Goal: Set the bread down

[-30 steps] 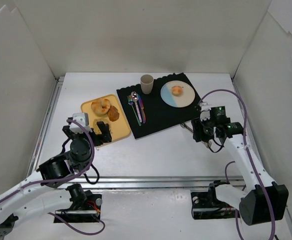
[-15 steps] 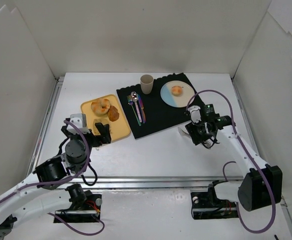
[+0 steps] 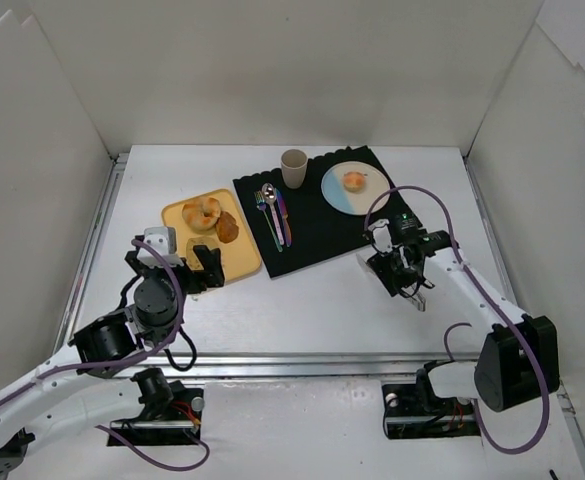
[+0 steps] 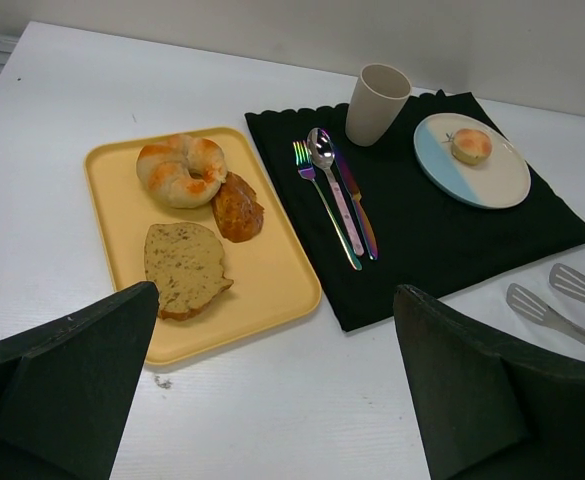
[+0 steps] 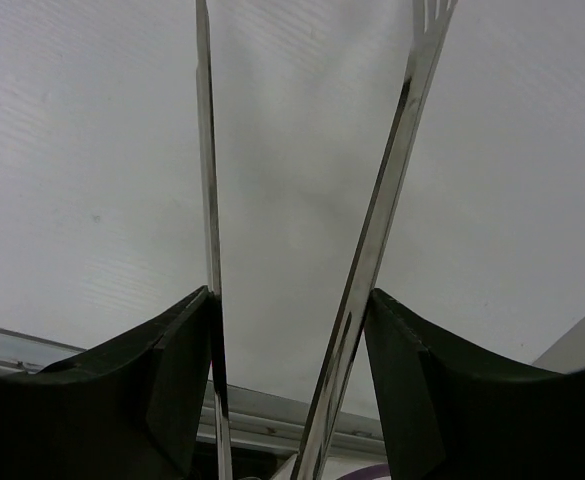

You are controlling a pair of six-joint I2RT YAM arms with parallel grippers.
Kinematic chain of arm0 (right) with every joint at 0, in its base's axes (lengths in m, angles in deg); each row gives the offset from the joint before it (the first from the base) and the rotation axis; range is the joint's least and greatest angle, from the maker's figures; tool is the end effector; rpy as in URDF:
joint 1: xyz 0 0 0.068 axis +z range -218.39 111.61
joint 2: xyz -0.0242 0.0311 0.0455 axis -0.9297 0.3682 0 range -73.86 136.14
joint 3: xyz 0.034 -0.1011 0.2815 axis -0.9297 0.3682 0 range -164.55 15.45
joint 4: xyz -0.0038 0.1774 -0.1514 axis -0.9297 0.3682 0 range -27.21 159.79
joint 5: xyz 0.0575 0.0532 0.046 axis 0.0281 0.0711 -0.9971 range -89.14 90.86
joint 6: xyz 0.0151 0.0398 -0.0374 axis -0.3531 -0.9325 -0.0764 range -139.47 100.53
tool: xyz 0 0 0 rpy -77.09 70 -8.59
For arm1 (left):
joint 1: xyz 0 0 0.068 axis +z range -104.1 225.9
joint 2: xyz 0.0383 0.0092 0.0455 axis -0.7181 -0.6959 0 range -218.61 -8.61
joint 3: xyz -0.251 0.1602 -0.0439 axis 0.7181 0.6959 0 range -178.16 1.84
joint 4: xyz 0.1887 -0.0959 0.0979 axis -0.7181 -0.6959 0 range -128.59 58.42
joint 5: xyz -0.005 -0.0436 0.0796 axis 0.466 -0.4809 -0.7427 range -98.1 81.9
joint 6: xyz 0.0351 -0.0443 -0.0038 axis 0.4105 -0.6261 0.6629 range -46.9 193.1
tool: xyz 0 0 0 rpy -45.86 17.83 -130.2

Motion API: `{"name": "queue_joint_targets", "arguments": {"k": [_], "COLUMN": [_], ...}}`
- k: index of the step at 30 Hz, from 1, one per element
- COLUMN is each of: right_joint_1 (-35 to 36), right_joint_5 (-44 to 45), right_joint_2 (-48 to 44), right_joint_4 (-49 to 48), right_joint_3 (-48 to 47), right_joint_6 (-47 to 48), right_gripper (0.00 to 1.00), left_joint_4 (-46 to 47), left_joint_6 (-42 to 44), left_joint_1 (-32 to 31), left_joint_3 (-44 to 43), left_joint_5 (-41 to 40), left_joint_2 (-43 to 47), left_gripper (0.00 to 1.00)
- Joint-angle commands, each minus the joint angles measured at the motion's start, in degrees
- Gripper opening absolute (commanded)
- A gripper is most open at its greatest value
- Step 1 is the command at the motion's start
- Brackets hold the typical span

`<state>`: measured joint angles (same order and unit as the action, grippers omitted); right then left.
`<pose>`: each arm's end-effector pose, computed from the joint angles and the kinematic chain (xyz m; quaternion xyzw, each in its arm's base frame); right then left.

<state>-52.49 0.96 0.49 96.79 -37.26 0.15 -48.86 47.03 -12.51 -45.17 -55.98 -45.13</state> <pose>0.2179 0.0621 0.2785 -0.2912 0.9099 -0.0104 0.2952 0.0693 -0.0566 0.3740 -0.0685 0.7314 -0.1834 0.6533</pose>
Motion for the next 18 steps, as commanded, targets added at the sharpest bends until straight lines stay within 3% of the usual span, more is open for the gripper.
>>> {"name": "queue_joint_targets", "arguments": {"k": [1,9,18], "right_joint_1": [0.1,-0.5,-0.8], "right_joint_5": [3.0,3.5,3.2], "right_joint_2": [3.7,14.0,15.2], "right_joint_4": [0.9,0.6,-0.4], "right_joint_3": [0.5,0.9,1.4], "right_joint_6": [1.7,3.6,3.8], "right_gripper": [0.56,0.56,0.59], "left_joint_4": [3.2,2.9,3.0], "left_joint_6": [0.8,0.8,0.7], "left_joint_1": [-0.2,-0.2,-0.2], "left_joint_3": [0.0,-0.3,-0.1], "left_joint_5": [-0.7,-0.8,-0.9], "left_joint_2": [-0.1,-0.3,0.0], "left_gripper": [1.00,1.00,1.00]}}
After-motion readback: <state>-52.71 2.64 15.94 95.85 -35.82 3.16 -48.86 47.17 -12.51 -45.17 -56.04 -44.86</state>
